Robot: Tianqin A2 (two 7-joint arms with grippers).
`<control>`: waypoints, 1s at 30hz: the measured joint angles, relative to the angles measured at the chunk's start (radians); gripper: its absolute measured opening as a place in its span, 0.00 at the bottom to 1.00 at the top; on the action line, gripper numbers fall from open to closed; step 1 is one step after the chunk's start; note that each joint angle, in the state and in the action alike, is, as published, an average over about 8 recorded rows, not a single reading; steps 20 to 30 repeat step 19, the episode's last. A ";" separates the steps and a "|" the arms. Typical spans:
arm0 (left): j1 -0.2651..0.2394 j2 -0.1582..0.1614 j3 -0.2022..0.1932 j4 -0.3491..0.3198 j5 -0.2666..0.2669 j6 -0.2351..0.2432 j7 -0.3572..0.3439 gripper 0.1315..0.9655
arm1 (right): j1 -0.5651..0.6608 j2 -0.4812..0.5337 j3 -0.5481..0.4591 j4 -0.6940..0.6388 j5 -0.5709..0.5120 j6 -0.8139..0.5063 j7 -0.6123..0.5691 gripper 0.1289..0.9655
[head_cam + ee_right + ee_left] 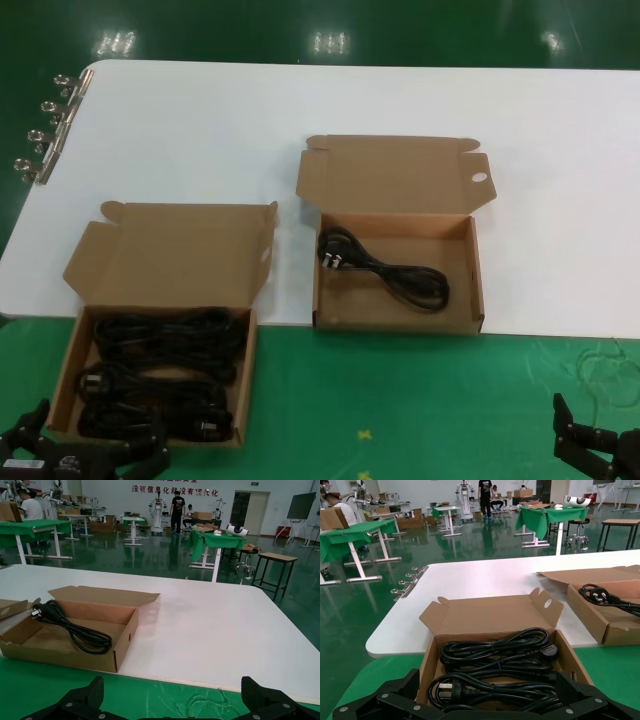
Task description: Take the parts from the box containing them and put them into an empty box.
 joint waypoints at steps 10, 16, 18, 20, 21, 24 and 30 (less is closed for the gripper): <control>0.000 0.000 0.000 0.000 0.000 0.000 0.000 1.00 | 0.000 0.000 0.000 0.000 0.000 0.000 0.000 1.00; 0.000 0.000 0.000 0.000 0.000 0.000 0.000 1.00 | 0.000 0.000 0.000 0.000 0.000 0.000 0.000 1.00; 0.000 0.000 0.000 0.000 0.000 0.000 0.000 1.00 | 0.000 0.000 0.000 0.000 0.000 0.000 0.000 1.00; 0.000 0.000 0.000 0.000 0.000 0.000 0.000 1.00 | 0.000 0.000 0.000 0.000 0.000 0.000 0.000 1.00; 0.000 0.000 0.000 0.000 0.000 0.000 0.000 1.00 | 0.000 0.000 0.000 0.000 0.000 0.000 0.000 1.00; 0.000 0.000 0.000 0.000 0.000 0.000 0.000 1.00 | 0.000 0.000 0.000 0.000 0.000 0.000 0.000 1.00; 0.000 0.000 0.000 0.000 0.000 0.000 0.000 1.00 | 0.000 0.000 0.000 0.000 0.000 0.000 0.000 1.00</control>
